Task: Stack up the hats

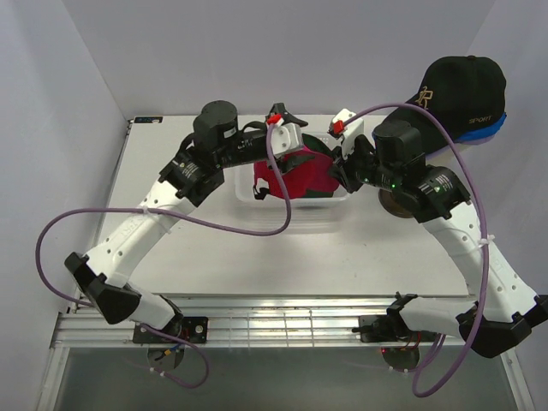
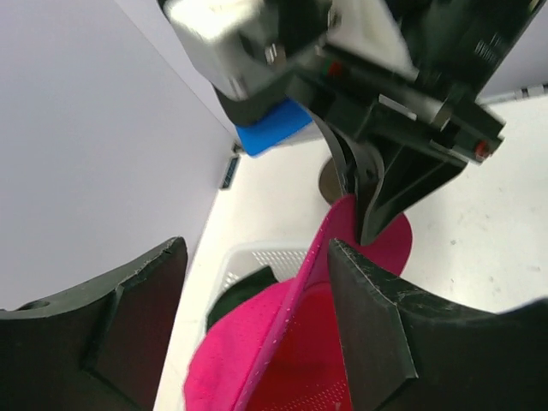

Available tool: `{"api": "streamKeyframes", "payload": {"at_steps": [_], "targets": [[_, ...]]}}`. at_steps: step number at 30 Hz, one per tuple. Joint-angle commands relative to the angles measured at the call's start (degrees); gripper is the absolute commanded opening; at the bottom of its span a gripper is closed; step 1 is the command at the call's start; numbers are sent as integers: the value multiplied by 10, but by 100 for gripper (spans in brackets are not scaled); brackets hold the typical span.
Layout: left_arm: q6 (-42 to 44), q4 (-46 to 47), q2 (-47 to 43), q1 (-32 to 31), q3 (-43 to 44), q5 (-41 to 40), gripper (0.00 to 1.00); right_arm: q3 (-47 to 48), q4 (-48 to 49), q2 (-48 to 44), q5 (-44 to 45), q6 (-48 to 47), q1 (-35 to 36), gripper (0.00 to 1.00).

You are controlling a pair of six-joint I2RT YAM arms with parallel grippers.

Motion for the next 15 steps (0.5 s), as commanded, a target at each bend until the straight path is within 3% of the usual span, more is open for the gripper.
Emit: {"api": "streamKeyframes", "payload": {"at_steps": [1, 8, 9, 10, 13, 15], "targets": [[5, -40, 17, -2, 22, -4, 75, 7, 28, -15, -19, -14, -1, 8], [12, -134, 41, -2, 76, 58, 62, -7, 29, -14, -14, -24, -1, 8], [9, -135, 43, -2, 75, 50, 55, -8, 36, -16, -21, -25, -1, 8], [8, -135, 45, -2, 73, 46, 36, -10, 41, -19, -28, -28, -1, 8], [-7, -127, 48, -2, 72, 50, 0, -22, 57, -32, -42, -39, -1, 8], [-38, -122, 46, -2, 72, 57, 0, -29, 57, -35, -37, -47, -1, 8]]}}
